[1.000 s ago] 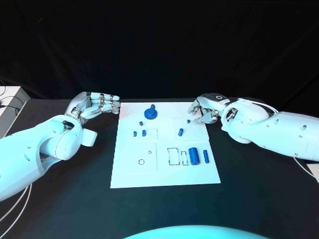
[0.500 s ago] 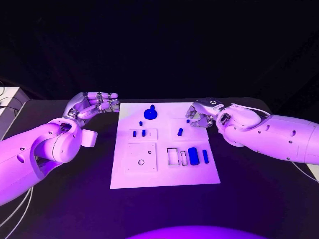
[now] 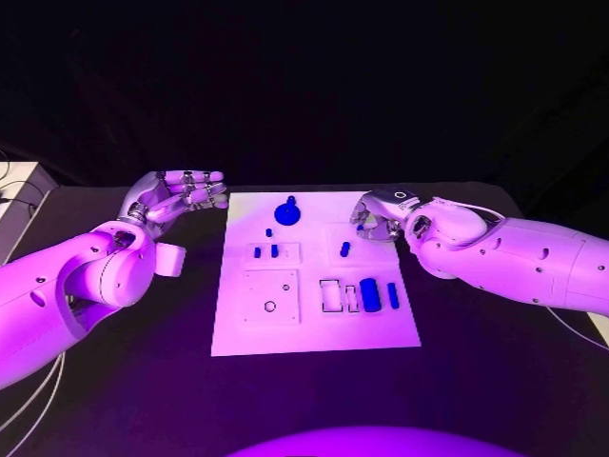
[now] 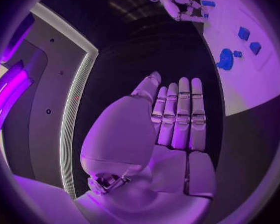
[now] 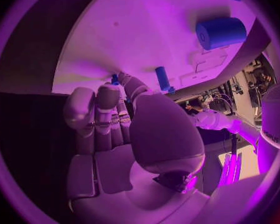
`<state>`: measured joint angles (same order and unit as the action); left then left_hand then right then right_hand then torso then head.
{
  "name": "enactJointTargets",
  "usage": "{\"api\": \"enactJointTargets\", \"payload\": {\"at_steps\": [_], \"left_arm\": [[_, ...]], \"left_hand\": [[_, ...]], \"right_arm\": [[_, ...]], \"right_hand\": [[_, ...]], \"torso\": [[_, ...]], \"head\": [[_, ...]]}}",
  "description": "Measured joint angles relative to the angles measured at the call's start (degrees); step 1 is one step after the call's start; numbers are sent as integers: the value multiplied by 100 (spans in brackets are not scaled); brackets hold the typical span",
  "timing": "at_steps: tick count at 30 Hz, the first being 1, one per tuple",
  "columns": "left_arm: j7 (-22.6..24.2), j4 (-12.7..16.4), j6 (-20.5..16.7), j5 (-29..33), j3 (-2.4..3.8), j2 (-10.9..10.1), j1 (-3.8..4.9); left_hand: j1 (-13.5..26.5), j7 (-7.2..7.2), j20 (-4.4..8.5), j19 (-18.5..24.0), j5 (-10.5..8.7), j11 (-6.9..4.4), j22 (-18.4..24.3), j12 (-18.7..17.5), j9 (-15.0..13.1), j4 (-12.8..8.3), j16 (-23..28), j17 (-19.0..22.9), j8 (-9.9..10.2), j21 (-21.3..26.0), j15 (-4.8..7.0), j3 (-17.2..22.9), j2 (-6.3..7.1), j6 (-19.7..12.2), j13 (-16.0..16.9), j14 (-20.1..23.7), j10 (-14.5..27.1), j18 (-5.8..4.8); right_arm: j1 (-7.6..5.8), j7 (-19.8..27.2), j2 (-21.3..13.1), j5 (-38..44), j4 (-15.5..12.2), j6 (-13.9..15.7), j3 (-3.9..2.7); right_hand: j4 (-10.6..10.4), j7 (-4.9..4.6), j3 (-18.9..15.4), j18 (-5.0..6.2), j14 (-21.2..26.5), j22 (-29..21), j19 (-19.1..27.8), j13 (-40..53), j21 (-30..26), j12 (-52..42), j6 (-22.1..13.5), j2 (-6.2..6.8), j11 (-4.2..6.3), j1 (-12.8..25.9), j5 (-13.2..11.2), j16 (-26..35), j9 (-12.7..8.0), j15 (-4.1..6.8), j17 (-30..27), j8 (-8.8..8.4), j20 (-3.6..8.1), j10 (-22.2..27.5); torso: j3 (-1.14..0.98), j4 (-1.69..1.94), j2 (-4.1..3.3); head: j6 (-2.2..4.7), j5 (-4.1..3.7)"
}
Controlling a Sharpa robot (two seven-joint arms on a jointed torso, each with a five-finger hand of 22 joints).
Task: Assemble the parts on the task board
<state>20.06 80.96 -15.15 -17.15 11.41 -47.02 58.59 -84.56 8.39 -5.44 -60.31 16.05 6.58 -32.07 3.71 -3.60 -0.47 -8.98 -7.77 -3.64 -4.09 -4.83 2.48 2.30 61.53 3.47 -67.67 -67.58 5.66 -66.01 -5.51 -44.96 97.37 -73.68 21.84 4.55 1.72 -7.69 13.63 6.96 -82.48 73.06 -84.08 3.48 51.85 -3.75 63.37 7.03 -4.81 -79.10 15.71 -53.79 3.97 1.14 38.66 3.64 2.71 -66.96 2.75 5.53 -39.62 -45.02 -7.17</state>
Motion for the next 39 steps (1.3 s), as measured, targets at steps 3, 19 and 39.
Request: {"api": "enactJointTargets", "payload": {"at_steps": [3,19,39], "left_arm": [[0,2,-2,8,0,-10,0],[-18,10,-5,18,1,-55,-1],[-57,20,-11,14,1,-84,-2]], "left_hand": [[0,0,0,0,0,21,25,0,0,0,0,-5,0,0,0,0,0,0,0,0,21,0],[22,20,0,0,0,17,69,0,0,-17,0,-9,0,-1,-21,17,22,-21,1,21,23,0],[22,20,0,0,0,19,92,0,0,-48,-1,-14,0,-1,-21,79,22,-21,1,21,61,0]], "right_arm": [[10,0,14,-7,15,-6,0],[17,-35,17,3,23,-78,-2],[32,-73,-11,144,-64,11,9]], "right_hand": [[-23,-31,243,0,0,-39,8,0,-5,0,32,10,0,10,0,-31,0,0,-44,0,-7,-22],[96,10,656,-26,20,-177,8,-10,19,11,193,-25,40,205,195,-152,4,21,-275,0,-8,-142],[663,154,1355,-87,28,-54,4,-21,328,73,565,-282,22,-101,-706,-376,60,73,-256,0,40,-350]], "torso": [[0,-1,-2],[-4,-4,3],[-1,-3,9]], "head": [[-7,-2],[-72,-2],[-106,-28]]}}
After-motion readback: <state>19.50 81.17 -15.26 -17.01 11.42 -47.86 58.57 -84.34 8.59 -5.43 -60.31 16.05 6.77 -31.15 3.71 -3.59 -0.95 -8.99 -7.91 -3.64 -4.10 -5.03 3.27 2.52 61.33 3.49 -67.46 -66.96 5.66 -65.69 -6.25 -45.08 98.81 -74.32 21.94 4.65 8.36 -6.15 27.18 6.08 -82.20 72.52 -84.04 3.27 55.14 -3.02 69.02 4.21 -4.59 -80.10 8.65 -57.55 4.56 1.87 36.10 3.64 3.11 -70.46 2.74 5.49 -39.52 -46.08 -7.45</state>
